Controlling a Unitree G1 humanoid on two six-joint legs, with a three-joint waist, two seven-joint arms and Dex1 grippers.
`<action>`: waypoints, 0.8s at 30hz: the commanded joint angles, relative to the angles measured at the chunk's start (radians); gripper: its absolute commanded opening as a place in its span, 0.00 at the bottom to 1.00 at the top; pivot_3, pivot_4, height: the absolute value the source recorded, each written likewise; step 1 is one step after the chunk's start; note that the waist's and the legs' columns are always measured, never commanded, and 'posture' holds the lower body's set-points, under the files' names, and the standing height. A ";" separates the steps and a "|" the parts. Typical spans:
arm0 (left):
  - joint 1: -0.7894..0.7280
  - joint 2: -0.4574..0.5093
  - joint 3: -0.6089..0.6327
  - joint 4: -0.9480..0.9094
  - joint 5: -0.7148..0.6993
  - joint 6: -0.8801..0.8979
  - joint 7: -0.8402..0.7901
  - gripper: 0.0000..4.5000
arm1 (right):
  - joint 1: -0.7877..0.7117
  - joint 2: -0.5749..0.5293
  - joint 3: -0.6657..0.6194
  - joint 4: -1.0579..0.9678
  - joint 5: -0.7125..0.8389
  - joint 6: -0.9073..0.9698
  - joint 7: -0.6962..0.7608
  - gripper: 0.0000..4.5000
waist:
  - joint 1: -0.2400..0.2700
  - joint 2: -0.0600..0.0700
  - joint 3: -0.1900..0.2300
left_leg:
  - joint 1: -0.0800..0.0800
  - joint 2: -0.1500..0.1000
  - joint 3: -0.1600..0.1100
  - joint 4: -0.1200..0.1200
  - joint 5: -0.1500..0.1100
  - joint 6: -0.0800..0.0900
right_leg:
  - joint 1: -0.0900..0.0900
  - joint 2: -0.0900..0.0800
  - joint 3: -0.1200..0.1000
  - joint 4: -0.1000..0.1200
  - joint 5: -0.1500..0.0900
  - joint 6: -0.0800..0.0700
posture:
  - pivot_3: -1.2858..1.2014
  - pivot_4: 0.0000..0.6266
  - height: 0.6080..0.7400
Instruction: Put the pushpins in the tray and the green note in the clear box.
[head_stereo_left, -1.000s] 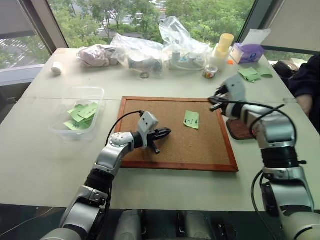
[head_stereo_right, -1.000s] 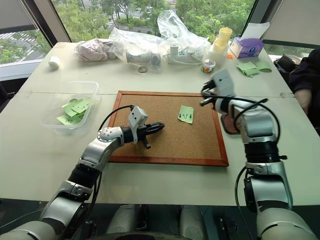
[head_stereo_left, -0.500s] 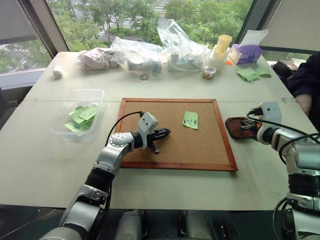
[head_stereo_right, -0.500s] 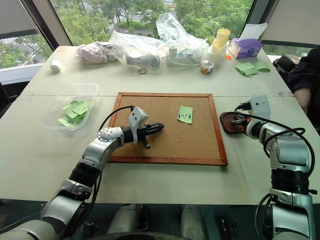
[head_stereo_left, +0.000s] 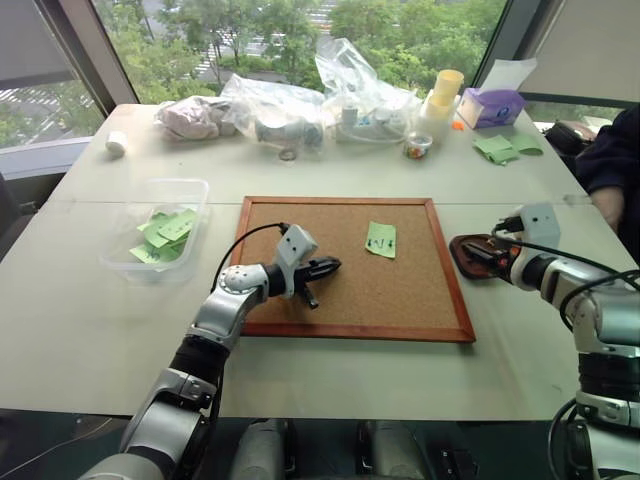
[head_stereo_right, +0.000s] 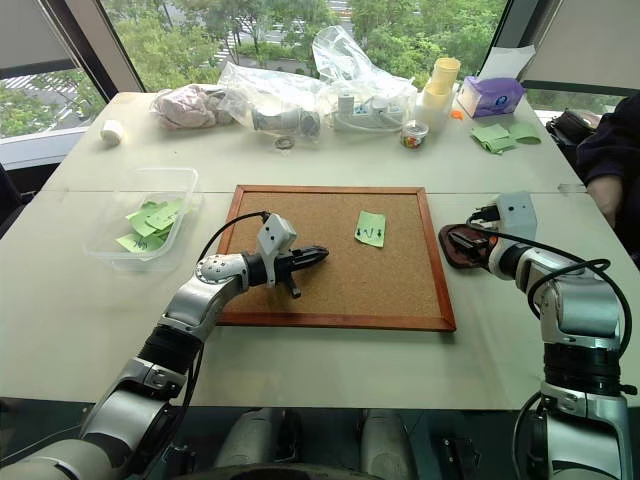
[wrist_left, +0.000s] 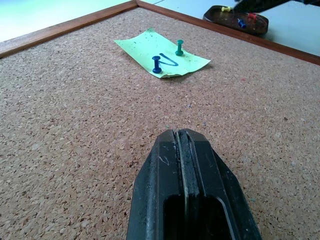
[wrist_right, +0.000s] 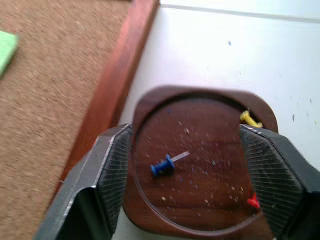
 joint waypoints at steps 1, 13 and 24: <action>0.025 0.013 -0.002 0.043 0.029 0.019 0.014 0.00 | -0.043 -0.017 0.017 -0.106 0.041 0.023 0.018 0.75 | 0.000 0.000 0.000 | 0.000 0.000 0.000 0.000 -0.001 0.001 | 0.000 0.000 0.000 0.000 0.000 0.000 | 0.52 0.24 1.00; 0.028 0.013 -0.001 0.035 0.031 0.020 0.019 0.00 | -0.097 0.113 0.204 -0.162 0.070 0.031 0.006 0.75 | 0.000 0.000 0.000 | 0.000 0.000 0.000 0.000 -0.002 0.003 | 0.000 0.000 0.000 0.000 0.000 0.000 | 0.52 0.24 1.00; 0.032 0.013 0.009 0.028 0.030 0.016 0.036 0.00 | -0.127 0.174 0.321 -0.003 -0.011 -0.117 0.009 0.75 | -0.001 0.000 0.000 | 0.000 0.000 0.000 0.000 -0.001 0.001 | 0.000 0.000 0.000 0.000 0.000 0.000 | 0.52 0.24 1.00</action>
